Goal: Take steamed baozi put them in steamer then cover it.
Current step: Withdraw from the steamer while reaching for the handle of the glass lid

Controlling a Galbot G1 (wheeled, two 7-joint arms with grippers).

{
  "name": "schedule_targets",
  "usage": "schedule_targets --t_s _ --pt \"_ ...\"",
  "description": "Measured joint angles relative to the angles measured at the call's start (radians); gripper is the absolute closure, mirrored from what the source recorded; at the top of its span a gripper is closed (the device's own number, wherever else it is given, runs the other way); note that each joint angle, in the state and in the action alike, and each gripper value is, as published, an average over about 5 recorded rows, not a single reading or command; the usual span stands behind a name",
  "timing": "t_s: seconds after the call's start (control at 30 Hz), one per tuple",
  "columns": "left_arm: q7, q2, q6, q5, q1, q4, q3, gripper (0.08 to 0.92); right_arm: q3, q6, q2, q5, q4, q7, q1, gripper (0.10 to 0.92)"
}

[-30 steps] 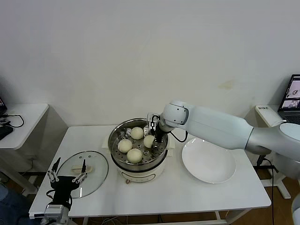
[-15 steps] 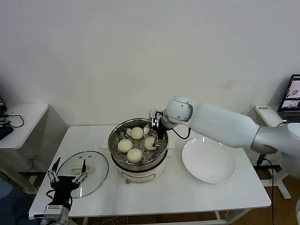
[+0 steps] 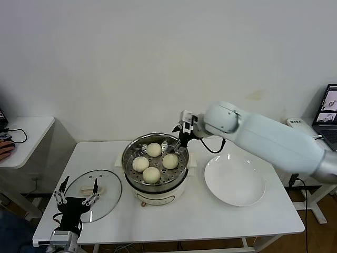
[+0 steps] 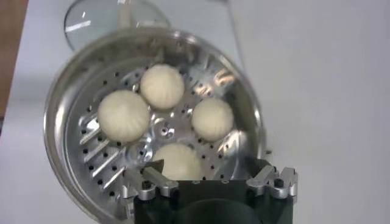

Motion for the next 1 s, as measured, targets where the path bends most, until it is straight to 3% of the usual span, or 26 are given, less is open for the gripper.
schedule_targets --t_s 0.27,0.47,0.73,1.0 --pt "0.002 -0.007 -0.019 0.015 -0.002 0.024 0.008 0.177 0.304 0.168 -0.121 -0.016 0.151 0.304 -0.316 0.203" --pt "0.001 -0.010 -0.040 0.037 -0.003 0.051 0.022 0.177 0.635 0.349 -0.126 -0.087 0.231 0.450 -0.650 0.202" --pt "-0.011 0.014 -0.078 0.129 -0.012 0.101 0.021 0.177 1.123 0.573 -0.005 -0.171 0.321 0.495 -1.121 0.203" --pt "-0.008 0.085 -0.124 0.409 -0.012 0.183 -0.001 0.177 1.492 0.699 0.166 -0.212 0.399 0.498 -1.505 0.202"
